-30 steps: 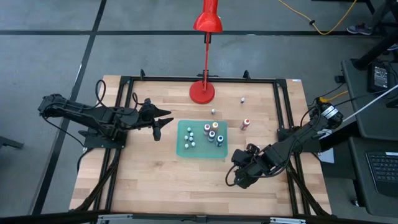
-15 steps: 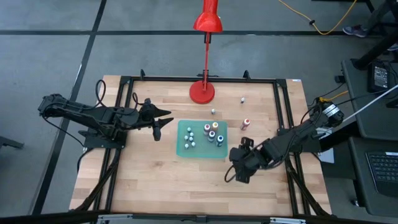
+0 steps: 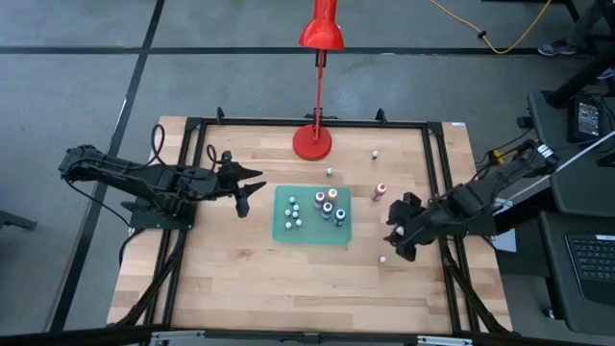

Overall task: Pick & Place food coloring
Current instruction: Put the small purple food coloring bottle into the green bin

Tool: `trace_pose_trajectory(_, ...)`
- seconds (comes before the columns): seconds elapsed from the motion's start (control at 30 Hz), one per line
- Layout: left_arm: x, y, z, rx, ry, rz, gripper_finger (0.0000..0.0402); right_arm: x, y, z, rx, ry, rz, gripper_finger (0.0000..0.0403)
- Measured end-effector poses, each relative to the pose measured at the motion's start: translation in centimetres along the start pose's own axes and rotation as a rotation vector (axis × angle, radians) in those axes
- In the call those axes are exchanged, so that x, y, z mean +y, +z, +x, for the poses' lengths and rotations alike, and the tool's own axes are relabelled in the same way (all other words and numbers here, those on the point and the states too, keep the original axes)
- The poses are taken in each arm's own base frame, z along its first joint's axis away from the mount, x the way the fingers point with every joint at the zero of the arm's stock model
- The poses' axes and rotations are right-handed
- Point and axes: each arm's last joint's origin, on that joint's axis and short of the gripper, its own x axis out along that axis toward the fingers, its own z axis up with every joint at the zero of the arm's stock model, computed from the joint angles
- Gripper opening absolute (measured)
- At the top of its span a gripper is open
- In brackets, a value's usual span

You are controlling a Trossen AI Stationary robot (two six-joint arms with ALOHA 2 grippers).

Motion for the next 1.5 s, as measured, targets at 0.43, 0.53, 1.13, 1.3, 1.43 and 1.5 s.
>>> trace_pose_trajectory(0.43, 0.1, -0.3, 0.0, 0.024, 0.009, 0.014, 0.0145, 1.8, -1.5, 2.6, 0.12, -0.082, -0.019, 0.0242)
trace_pose_trajectory(0.53, 0.1, -0.3, 0.0, 0.018, 0.031, 0.014, 0.0145, 2.0, -1.7, 3.4, 0.155, -0.107, 0.026, 0.0242)
trace_pose_trajectory(1.13, 0.1, -0.3, 0.0, 0.031, 0.006, 0.012, 0.0145, 2.5, -1.0, 3.5, 0.029, -0.091, 0.173, 0.0242)
trace_pose_trajectory(1.3, 0.0, -0.4, 0.0, 0.05, -0.045, 0.059, 0.0145, 3.2, -1.7, 4.4, 0.115, -0.081, 0.229, 0.0242)
trace_pose_trajectory(1.43, 0.1, -0.8, 0.0, 0.086, -0.043, 0.09, 0.0145, 4.0, -2.9, 5.1, 0.155, -0.127, 0.301, 0.0242)
trace_pose_trajectory(1.5, 0.1, -1.0, -0.1, 0.101, -0.039, 0.092, 0.0145, 4.5, -3.6, 5.4, 0.169, -0.14, 0.322, 0.0242)
